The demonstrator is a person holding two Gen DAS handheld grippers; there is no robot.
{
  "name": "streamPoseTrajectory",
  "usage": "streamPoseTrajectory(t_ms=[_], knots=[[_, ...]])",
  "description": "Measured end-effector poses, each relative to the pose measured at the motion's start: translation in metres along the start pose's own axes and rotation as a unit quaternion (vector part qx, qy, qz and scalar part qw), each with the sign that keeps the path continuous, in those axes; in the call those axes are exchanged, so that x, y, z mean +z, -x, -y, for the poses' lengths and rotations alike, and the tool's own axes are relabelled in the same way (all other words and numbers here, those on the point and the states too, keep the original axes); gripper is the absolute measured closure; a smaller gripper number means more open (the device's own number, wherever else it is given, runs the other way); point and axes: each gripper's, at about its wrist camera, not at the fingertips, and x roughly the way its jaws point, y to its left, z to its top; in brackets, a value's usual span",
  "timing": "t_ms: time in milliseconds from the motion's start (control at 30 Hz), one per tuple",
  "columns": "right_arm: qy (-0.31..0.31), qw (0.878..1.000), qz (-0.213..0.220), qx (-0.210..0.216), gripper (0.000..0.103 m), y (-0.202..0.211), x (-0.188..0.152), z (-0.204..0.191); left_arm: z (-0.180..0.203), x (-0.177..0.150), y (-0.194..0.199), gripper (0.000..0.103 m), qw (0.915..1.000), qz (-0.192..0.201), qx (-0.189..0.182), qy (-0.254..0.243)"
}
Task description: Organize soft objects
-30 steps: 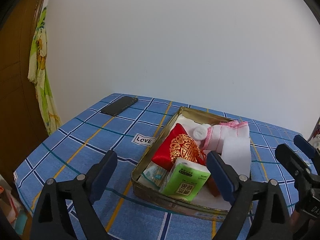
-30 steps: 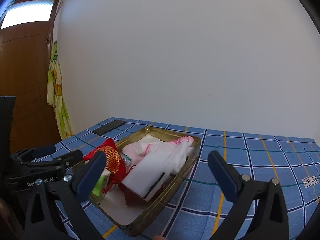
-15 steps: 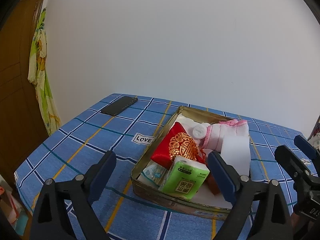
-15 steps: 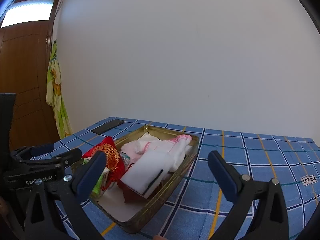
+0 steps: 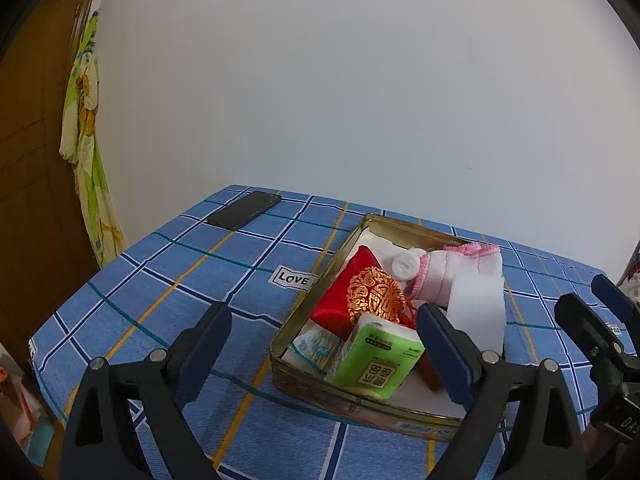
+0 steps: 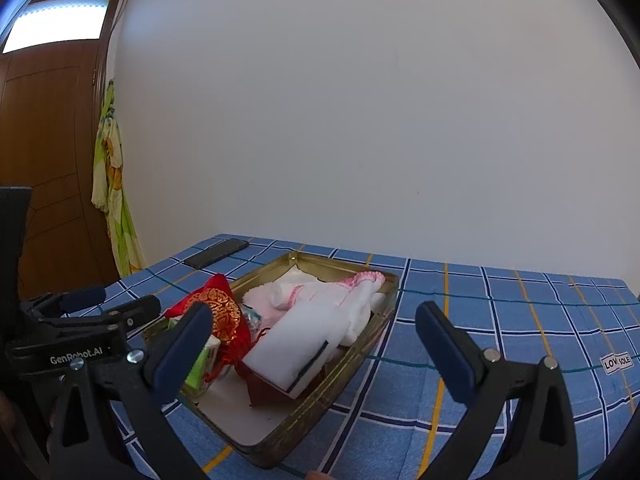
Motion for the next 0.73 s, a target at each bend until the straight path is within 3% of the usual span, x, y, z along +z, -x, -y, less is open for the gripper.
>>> streamPoseTrajectory(t_ms=[733], knots=[[0.008, 1.0, -0.009, 0.007, 0.0, -0.01, 0.001, -0.008, 0.001, -0.002, 0.003, 0.007, 0.9996, 0.022, 0.009, -0.015]])
